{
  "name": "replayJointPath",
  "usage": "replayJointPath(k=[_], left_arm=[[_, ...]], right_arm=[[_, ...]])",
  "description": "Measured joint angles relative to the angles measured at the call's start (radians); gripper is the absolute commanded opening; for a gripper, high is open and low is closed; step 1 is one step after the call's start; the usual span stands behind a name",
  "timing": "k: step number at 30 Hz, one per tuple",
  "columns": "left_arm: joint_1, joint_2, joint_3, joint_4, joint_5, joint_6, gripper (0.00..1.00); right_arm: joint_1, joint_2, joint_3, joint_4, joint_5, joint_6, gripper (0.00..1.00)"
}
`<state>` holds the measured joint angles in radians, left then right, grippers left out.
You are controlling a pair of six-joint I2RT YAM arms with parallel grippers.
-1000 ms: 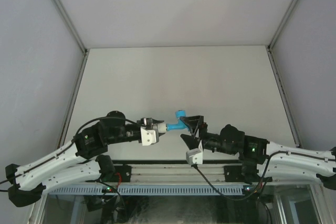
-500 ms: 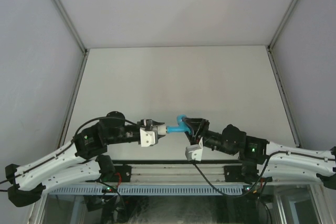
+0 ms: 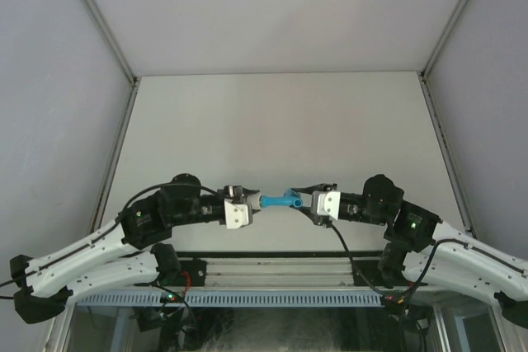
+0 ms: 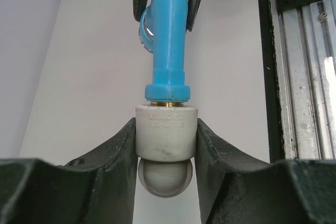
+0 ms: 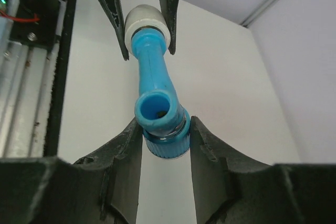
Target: Install the water faucets
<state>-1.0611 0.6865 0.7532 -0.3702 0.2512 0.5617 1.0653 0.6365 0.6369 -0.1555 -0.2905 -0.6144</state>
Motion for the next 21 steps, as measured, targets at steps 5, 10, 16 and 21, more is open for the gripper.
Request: replayJointPath(k=[5,10,16,21], left_arm=[[0.000,0.020,0.000,0.000,-0.051,0.010,0.00],[0.001,0.032,0.000,-0.001,-0.118,0.024,0.00],[0.004,0.032,0.000,-0.039,-0.197,0.036,0.00],[0.007,0.030,0.000,-0.061,-0.252,0.052,0.00]], right_arm=[[-0.110,0.011,0.000,0.024,-0.127,0.256,0.00],[-0.197,0.069,0.002,0.074,-0.195,0.600,0.00],[-0.225,0.170,0.005,0.119,-0.192,1.009,0.00],[-0.227,0.213,-0.014,0.171,-0.154,1.350,0.00]])
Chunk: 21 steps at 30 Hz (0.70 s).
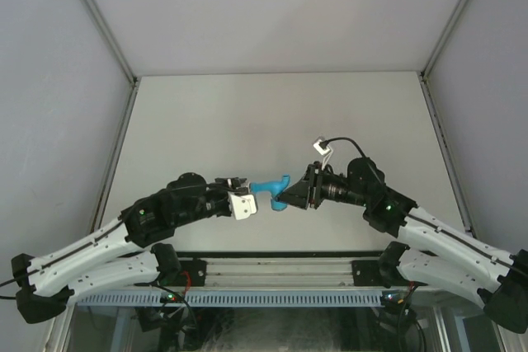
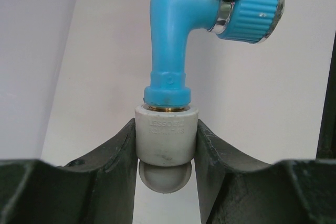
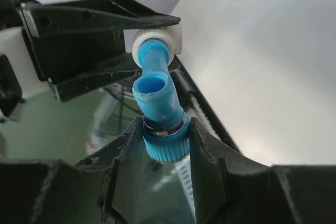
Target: Install the water faucets
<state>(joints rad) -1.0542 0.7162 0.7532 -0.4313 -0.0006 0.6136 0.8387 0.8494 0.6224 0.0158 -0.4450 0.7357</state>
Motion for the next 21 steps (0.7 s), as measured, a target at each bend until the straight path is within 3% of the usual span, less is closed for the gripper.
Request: replayJointPath(k=[5,6,7,10,14,21], left_arm=[[0.000,0.001,0.000,-0.029,-0.020,0.004,0.00],[0.000,0.001,0.000,-0.032,-0.023,0.005,0.00],[0.000,0.001,0.000,-0.034,-0.024,0.006,0.00],[0.000,-0.001,0.000,-0.026,-0.029,0.007,0.00],[0.000,-0.006,0.000,0.003,-0.020,0.006,0.00],[-0.004,-0.006,0.000,0.004,0.043,0.003,0.00]], right_arm=[[-0.009,0.014,-0.082,0.122,0.003,0.292,0.01],[-0.011,0.018,-0.088,0.132,0.002,0.338,0.07],[-0.013,0.019,-0.092,0.137,0.002,0.371,0.19],[-0.023,0.016,-0.094,0.151,-0.005,0.460,0.37],[-0.039,-0.012,-0.094,0.158,0.000,0.453,0.57],[-0.047,-0.156,-0.094,0.151,0.094,0.227,0.68]])
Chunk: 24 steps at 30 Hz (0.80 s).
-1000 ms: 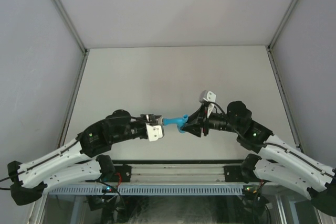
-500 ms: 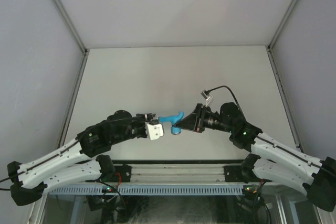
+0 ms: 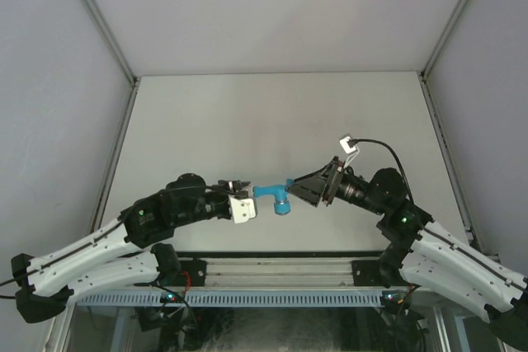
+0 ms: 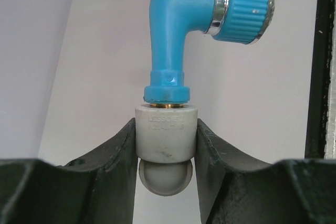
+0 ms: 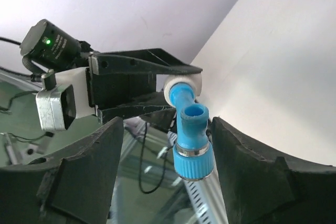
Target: Install the water faucets
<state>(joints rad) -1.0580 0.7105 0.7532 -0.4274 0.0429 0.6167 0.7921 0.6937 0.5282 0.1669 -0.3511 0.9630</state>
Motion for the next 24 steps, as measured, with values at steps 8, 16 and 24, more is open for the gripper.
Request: replayJointPath(k=[8,16,24], left_arm=[[0.000,-0.017,0.000,-0.001,0.027,-0.004,0.00],[0.000,-0.017,0.000,-0.010,0.057,-0.004,0.00],[0.000,0.005,0.035,-0.061,0.092,-0.005,0.00]], right_arm=[[0.000,-0.120,0.000,-0.029,0.054,-0.443,0.70],[0.117,-0.231,-0.004,-0.135,-0.034,-1.164,0.80],[0.359,-0.224,-0.012,-0.248,0.144,-1.903,0.82]])
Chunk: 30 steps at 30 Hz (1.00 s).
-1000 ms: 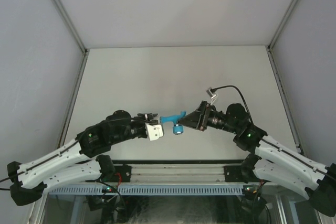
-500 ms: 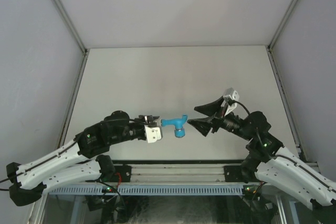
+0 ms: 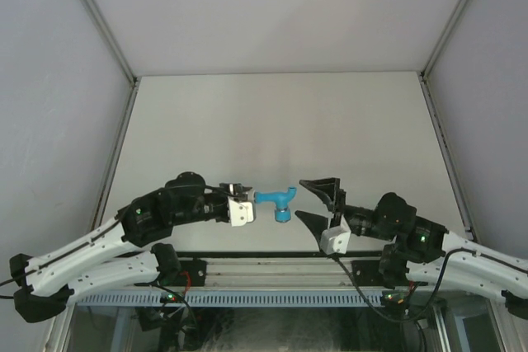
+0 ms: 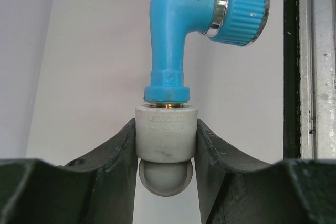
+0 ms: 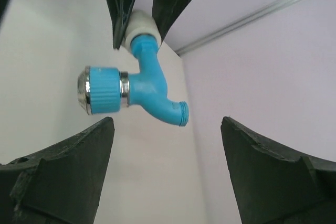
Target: Install the water faucets
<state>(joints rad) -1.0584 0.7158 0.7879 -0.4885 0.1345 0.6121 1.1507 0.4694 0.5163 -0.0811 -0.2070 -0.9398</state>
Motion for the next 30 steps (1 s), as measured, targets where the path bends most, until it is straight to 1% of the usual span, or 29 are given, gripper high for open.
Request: replayJointPath(k=[2,6,11,14,18,19,21,25,28,30], left_arm=[[0.000,0.001,0.008,-0.012,0.008,-0.001,0.00],[0.000,0.011,0.027,-0.042,0.031,-0.005,0.00],[0.000,0.022,0.043,-0.071,0.060,-0.011,0.00],[0.000,0.029,0.053,-0.077,0.071,-0.018,0.00],[0.000,0.031,0.054,-0.080,0.081,-0.024,0.00],[0.000,0.031,0.054,-0.081,0.083,-0.026,0.00],[0.000,0.031,0.054,-0.083,0.083,-0.027,0.00],[0.000,0.034,0.054,-0.087,0.082,-0.027,0.00],[0.000,0.039,0.054,-0.103,0.080,-0.027,0.00],[-0.002,0.040,0.054,-0.111,0.080,-0.026,0.00]], right_arm=[[0.034,0.015,-0.004,-0.019,0.065,-0.105,0.81],[0.080,0.016,-0.009,-0.067,0.167,-0.229,0.81],[0.172,0.016,-0.027,-0.069,0.282,-0.332,0.82],[0.215,0.049,-0.032,-0.047,0.320,-0.382,0.82],[0.237,0.111,-0.032,0.001,0.342,-0.436,0.79],[0.238,0.128,-0.032,0.015,0.344,-0.449,0.76],[0.241,0.158,-0.032,0.043,0.349,-0.464,0.64],[0.249,0.209,-0.032,0.079,0.342,-0.457,0.54],[0.253,0.218,-0.032,0.085,0.336,-0.436,0.39],[0.253,0.218,-0.032,0.090,0.332,-0.405,0.31]])
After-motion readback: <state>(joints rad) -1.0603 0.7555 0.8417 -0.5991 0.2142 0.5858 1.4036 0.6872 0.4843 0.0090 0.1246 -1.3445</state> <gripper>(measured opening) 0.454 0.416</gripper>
